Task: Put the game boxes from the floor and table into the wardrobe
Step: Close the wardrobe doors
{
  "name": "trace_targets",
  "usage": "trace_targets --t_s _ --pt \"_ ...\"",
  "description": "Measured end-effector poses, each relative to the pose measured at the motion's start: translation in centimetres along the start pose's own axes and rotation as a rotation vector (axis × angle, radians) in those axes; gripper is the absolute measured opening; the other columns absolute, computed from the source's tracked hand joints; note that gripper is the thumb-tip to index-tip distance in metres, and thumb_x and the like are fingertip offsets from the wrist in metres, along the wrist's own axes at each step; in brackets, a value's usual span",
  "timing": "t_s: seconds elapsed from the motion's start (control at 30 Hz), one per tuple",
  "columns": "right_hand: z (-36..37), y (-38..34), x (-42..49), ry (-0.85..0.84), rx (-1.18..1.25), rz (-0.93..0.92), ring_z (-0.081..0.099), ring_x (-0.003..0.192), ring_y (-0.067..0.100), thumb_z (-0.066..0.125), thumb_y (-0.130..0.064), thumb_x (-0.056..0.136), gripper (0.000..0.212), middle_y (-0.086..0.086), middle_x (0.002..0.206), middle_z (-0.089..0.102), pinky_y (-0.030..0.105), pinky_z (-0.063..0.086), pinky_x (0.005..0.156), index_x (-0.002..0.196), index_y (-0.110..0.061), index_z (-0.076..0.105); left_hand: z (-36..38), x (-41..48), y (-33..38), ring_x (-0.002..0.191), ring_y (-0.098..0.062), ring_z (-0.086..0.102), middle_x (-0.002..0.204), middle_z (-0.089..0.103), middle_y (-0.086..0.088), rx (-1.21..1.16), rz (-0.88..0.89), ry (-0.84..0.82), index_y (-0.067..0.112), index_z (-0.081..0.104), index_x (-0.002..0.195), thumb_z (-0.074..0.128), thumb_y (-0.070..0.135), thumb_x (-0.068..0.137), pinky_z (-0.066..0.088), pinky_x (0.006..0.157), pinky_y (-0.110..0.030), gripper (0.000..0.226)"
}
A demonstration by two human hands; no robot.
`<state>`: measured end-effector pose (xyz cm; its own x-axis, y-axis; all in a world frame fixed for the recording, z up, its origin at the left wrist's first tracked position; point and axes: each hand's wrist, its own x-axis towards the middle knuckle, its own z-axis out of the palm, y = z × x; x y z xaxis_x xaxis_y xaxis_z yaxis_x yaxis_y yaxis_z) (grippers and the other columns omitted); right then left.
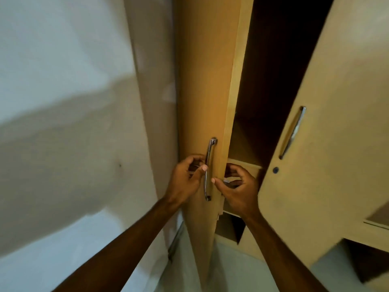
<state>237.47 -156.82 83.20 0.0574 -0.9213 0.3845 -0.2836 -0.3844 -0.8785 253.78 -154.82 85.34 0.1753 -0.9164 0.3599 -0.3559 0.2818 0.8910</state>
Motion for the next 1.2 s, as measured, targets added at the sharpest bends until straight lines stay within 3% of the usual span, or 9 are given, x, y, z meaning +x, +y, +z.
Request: trace_targets --t_s 0.1,0.23,0.33,0.47,0.63,0.83,0.93,1.2 --pt "-3.3 2.1 1.4 0.143 -0.080 0.007 0.064 0.093 0.003 0.085 -0.031 0.070 0.047 -0.014 0.101 0.069 0.032 0.060 0.077 0.113 -0.026 0.067 4.2 2.3 -0.4 0.093 -0.012 0.068 0.098 0.071 0.000 -0.042 0.028 -0.109 0.018 0.069 0.103 0.060 0.015 0.094 0.058 0.079 -0.028 0.012" --pt "-6.8 4.9 4.0 0.295 -0.158 0.040 0.064 0.094 0.007 0.085 -0.034 0.070 0.053 -0.008 0.103 0.070 0.036 0.059 0.076 0.117 -0.021 0.067 9.6 5.5 -0.5 0.088 -0.007 0.068 0.094 0.071 0.005 -0.086 0.019 -0.162 0.018 0.070 0.098 0.063 0.018 0.092 0.059 0.075 -0.027 0.009" --pt "-9.5 7.0 6.8 0.382 -0.235 0.016 0.064 0.096 0.006 0.084 -0.041 0.070 0.055 -0.008 0.107 0.069 0.036 0.058 0.079 0.118 -0.022 0.066 13.6 8.3 -0.6 0.089 -0.012 0.069 0.094 0.072 0.002 -0.117 0.035 -0.175 0.016 0.070 0.098 0.065 0.019 0.091 0.060 0.078 -0.034 0.009" --pt "-12.4 9.5 11.0 0.475 -0.496 -0.107 0.056 0.114 0.017 0.080 -0.049 0.070 0.067 0.000 0.123 0.063 0.037 0.053 0.091 0.126 -0.020 0.059 18.4 12.0 -1.4 0.088 -0.015 0.069 0.092 0.072 0.002 -0.115 0.066 -0.143 0.017 0.070 0.097 0.066 0.021 0.091 0.059 0.079 -0.038 0.008" --pt "-15.3 12.1 17.0 0.544 -0.673 -0.063 0.032 0.139 0.029 0.078 -0.061 0.064 0.100 0.010 0.150 0.036 0.050 0.035 0.107 0.145 -0.018 0.036 23.2 16.6 -1.6 0.088 -0.012 0.068 0.091 0.072 0.003 -0.093 0.076 -0.109 0.014 0.071 0.098 0.066 0.019 0.091 0.058 0.080 -0.030 0.009" --pt "-16.9 14.2 22.1 0.511 -0.780 -0.009 0.000 0.149 0.038 0.067 -0.077 0.061 0.128 0.020 0.161 0.003 0.057 0.011 0.116 0.155 -0.014 0.008 26.5 20.2 -1.3 0.079 0.006 0.061 0.083 0.065 0.016 -0.016 0.132 -0.040 0.023 0.065 0.093 0.064 0.017 0.092 0.047 0.070 -0.008 0.007" --pt "-17.2 14.9 23.5 0.515 -0.822 -0.003 -0.002 0.149 0.039 0.061 -0.084 0.060 0.132 0.019 0.160 -0.001 0.058 0.009 0.116 0.155 -0.012 0.005 27.6 21.1 -1.3 0.079 0.008 0.061 0.084 0.065 0.014 -0.003 0.135 -0.001 0.023 0.064 0.090 0.063 0.015 0.092 0.046 0.069 -0.006 0.008" --pt "-17.1 15.4 24.1 0.523 -0.841 -0.022 -0.001 0.148 0.040 0.066 -0.080 0.060 0.131 0.020 0.159 0.001 0.059 0.011 0.117 0.153 -0.012 0.003 28.5 22.4 -1.9 0.081 0.002 0.063 0.085 0.068 0.013 0.105 0.142 0.031 0.022 0.068 0.094 0.064 0.021 0.092 0.049 0.070 -0.011 0.005"
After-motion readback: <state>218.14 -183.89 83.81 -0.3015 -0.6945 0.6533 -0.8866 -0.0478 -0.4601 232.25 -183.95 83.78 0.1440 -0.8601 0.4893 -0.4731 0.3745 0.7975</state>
